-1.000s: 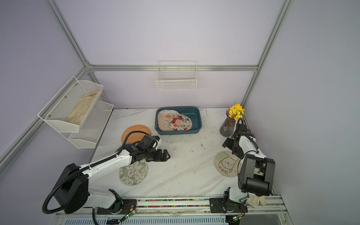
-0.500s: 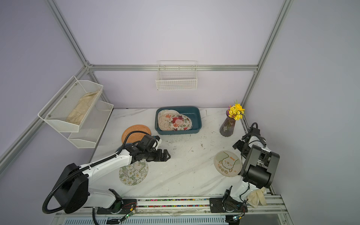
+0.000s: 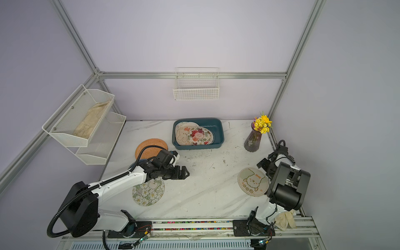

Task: Put the coasters into the storage box
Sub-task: Move the coaster to the center of the board.

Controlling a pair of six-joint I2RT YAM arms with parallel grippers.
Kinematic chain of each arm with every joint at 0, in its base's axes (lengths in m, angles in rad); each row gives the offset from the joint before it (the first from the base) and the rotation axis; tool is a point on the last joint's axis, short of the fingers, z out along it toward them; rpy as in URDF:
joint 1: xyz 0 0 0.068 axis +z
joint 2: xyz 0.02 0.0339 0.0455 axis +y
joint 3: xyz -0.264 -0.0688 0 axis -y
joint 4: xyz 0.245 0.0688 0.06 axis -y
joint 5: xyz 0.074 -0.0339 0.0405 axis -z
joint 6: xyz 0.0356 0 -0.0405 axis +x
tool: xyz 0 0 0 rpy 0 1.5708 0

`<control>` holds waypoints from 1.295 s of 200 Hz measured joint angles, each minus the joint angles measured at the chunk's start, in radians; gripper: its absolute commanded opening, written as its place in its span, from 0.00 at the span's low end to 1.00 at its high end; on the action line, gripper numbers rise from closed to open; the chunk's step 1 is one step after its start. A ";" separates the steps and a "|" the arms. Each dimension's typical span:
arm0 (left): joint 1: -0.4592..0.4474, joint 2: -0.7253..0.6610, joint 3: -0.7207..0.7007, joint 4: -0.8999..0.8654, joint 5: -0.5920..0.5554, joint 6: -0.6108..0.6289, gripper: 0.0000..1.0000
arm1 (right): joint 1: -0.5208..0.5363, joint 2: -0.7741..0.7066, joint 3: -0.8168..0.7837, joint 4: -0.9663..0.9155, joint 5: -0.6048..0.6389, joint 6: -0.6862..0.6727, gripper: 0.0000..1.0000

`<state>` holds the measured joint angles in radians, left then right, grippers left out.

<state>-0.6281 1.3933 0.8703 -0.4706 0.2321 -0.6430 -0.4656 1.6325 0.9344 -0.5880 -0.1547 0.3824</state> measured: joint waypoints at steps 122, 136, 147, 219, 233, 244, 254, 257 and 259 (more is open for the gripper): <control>0.000 0.000 -0.006 0.037 0.005 0.001 1.00 | 0.158 -0.069 -0.076 -0.013 -0.013 0.034 0.97; 0.000 0.000 -0.014 0.038 0.005 0.001 1.00 | 0.192 -0.078 -0.087 -0.007 -0.011 0.048 0.97; 0.000 0.000 -0.020 0.037 0.005 0.001 1.00 | 0.219 -0.085 -0.094 -0.003 -0.010 0.061 0.97; 0.000 -0.005 -0.048 0.045 0.007 0.000 1.00 | 0.353 -0.143 -0.143 0.016 -0.050 0.140 0.97; 0.000 -0.005 -0.050 0.046 0.009 0.000 1.00 | 0.383 -0.156 -0.155 0.020 -0.061 0.159 0.97; 0.000 -0.005 -0.050 0.048 0.011 0.000 1.00 | 0.407 -0.166 -0.164 0.024 -0.072 0.174 0.97; 0.000 -0.005 -0.050 0.052 0.012 0.000 1.00 | 0.433 -0.174 -0.171 0.029 -0.084 0.191 0.97; 0.000 -0.005 -0.050 0.053 0.013 0.000 1.00 | 0.441 -0.176 -0.173 0.031 -0.089 0.194 0.97; 0.000 -0.005 -0.050 0.054 0.013 0.000 1.00 | 0.445 -0.177 -0.174 0.032 -0.092 0.197 0.97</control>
<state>-0.6277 1.3880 0.8204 -0.4164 0.2451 -0.6430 -0.0204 1.4551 0.7605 -0.5564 -0.2462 0.5797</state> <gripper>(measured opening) 0.998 0.974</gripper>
